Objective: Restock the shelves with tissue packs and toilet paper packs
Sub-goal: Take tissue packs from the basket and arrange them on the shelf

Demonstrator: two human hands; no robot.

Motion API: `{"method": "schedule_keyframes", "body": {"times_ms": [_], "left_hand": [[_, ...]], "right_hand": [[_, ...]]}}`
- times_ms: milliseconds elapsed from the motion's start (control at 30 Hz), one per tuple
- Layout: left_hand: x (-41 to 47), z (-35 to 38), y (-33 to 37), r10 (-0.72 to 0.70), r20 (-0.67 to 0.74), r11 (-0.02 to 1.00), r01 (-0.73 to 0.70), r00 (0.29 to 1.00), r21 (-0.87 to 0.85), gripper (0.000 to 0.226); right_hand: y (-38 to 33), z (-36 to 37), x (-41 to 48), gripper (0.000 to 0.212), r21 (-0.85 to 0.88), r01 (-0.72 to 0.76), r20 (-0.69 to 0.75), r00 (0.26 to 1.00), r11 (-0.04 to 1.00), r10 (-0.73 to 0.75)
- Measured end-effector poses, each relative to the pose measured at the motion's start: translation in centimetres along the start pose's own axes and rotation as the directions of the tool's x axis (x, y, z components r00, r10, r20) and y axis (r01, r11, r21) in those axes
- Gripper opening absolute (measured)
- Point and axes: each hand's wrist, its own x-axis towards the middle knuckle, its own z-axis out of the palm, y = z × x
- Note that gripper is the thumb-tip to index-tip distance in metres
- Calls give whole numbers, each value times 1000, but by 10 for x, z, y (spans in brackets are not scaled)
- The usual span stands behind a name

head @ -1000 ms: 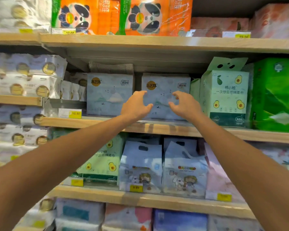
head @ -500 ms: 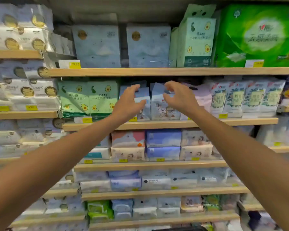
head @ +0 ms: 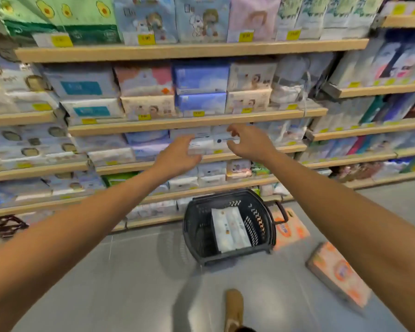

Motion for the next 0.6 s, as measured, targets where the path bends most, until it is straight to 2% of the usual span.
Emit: {"method": "schedule_keyframes", "body": {"times_ms": [167,367,600], "left_hand": [[4,81,-18,-43,123,989,25,991,142,67],[39,183,-33,-215,272,969,171,938,177,62],[81,307,-59,-479,395,874,466,784,136,62]], "right_hand": [[60,61,-25,50,-31,-90,187,978,995,94],[147,133,-31,46,-33,-121,426,896,992,124],[247,229,-21,50,-40,-260,648,729,965,223]]}}
